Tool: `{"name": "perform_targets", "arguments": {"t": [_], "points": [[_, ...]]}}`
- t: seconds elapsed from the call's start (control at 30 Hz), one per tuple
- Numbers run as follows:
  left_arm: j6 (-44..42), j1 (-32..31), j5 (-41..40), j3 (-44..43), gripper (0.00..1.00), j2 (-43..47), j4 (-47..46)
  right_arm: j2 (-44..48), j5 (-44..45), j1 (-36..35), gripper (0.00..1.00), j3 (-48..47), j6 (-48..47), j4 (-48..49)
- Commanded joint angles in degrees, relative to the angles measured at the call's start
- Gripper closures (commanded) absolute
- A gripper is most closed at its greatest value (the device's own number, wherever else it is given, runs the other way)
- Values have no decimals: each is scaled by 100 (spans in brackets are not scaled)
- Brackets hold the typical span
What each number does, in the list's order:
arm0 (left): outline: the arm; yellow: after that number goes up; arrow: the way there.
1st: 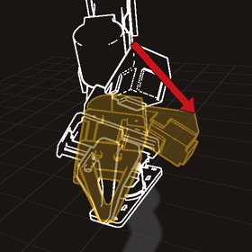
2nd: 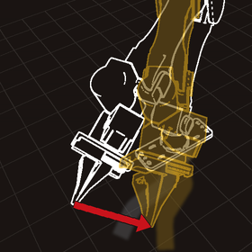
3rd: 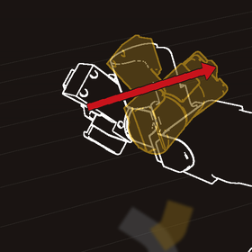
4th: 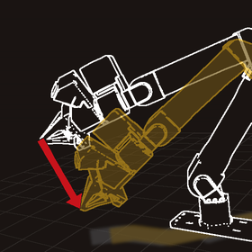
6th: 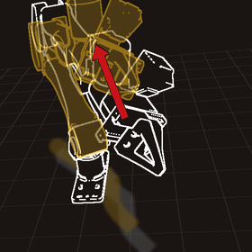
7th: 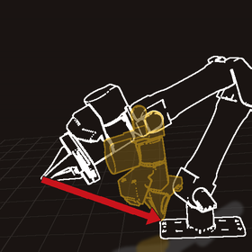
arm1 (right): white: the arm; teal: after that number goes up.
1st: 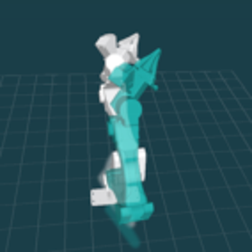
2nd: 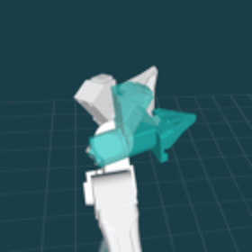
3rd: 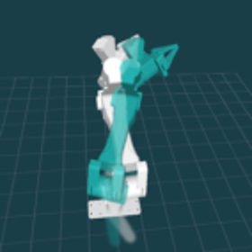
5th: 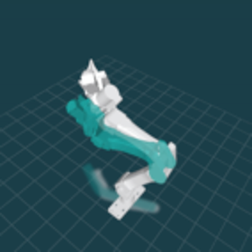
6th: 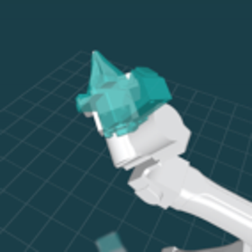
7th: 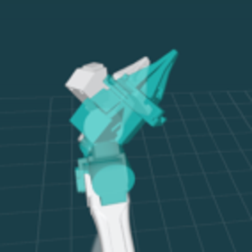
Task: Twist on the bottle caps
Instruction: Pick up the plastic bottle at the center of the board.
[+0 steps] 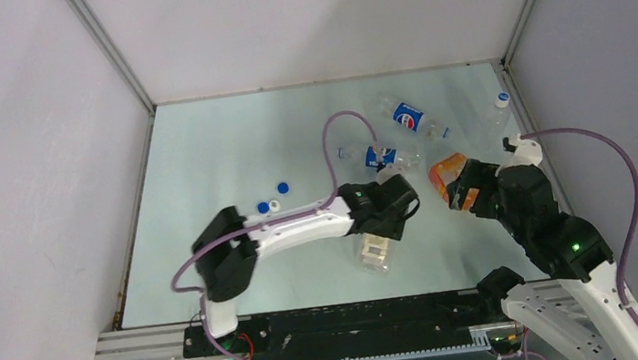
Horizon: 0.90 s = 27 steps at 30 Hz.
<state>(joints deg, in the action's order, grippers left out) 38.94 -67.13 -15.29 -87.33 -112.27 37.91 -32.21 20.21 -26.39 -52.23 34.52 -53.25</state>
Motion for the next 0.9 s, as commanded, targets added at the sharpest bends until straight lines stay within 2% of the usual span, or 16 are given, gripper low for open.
{"name": "perform_targets", "arguments": {"t": [0.0,0.13,0.3,0.33,0.4,0.53,0.57,0.63,0.7,0.87], "points": [[-516,-10,-994,487,78,1639,-552,-11,-879,25,11,25,-986,802],[-1009,21,-1686,1154,98,2695,-889,-128,-1389,41,16,24,-1282,1162],[-1872,115,-2369,2320,100,4022,-1445,-716,-2532,65,18,26,-1633,1468],[-1982,144,-2359,2486,100,4407,-1662,-914,-2792,69,10,23,-1655,1516],[-2294,260,-2316,2980,100,4986,-1926,-1313,-3063,88,2,32,-1658,1604],[-3203,563,-2164,4025,98,6177,-2442,-2193,-3585,127,1,12,-1699,1822],[-3412,623,-2137,4458,99,6412,-2806,-2330,-3706,49,1,-2,-1784,1848],[-3889,638,-2264,5175,99,7093,-3421,-2748,-3665,-195,1,-22,-1854,1980],[-4096,651,-2456,5602,100,7935,-3564,-3306,-3530,-474,1,-52,-1829,2163],[-4289,693,-2206,5666,100,8864,-2799,-4522,-3030,-1236,1,-459,-1916,2274]]}}
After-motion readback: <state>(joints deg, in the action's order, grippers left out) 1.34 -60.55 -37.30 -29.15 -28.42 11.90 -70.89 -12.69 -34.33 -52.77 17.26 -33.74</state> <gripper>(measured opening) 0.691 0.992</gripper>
